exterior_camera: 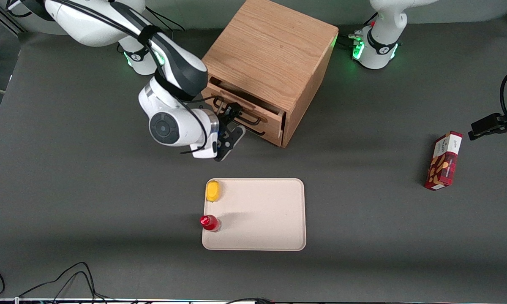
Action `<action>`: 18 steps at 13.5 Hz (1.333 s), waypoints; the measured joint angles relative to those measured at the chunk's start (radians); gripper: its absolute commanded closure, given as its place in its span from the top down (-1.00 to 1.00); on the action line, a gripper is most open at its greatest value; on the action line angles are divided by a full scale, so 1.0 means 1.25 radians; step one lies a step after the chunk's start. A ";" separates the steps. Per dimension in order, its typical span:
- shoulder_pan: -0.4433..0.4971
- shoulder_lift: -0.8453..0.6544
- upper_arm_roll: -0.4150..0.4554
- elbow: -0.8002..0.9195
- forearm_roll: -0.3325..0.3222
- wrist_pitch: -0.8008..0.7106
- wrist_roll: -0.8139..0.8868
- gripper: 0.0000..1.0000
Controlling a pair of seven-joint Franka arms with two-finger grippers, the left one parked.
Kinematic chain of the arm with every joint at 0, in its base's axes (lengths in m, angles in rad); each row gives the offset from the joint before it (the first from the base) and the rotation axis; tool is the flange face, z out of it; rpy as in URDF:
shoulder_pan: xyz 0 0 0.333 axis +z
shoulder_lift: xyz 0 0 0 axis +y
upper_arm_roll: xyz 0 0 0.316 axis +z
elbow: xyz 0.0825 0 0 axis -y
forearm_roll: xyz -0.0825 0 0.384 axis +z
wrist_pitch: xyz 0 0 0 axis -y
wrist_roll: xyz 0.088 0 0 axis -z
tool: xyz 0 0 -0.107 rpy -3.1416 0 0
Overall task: Open upper drawer
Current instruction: 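Pull the upper drawer outward from the cabinet with the right gripper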
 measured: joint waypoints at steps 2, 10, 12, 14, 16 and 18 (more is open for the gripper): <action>-0.008 0.015 -0.007 0.026 -0.019 -0.007 0.000 1.00; -0.008 0.076 -0.066 0.142 -0.031 -0.074 -0.019 1.00; -0.008 0.095 -0.077 0.176 -0.036 -0.092 -0.020 1.00; -0.008 0.113 -0.083 0.206 -0.044 -0.100 -0.025 1.00; -0.008 0.125 -0.093 0.229 -0.047 -0.108 -0.032 1.00; -0.008 0.133 -0.105 0.248 -0.047 -0.114 -0.042 1.00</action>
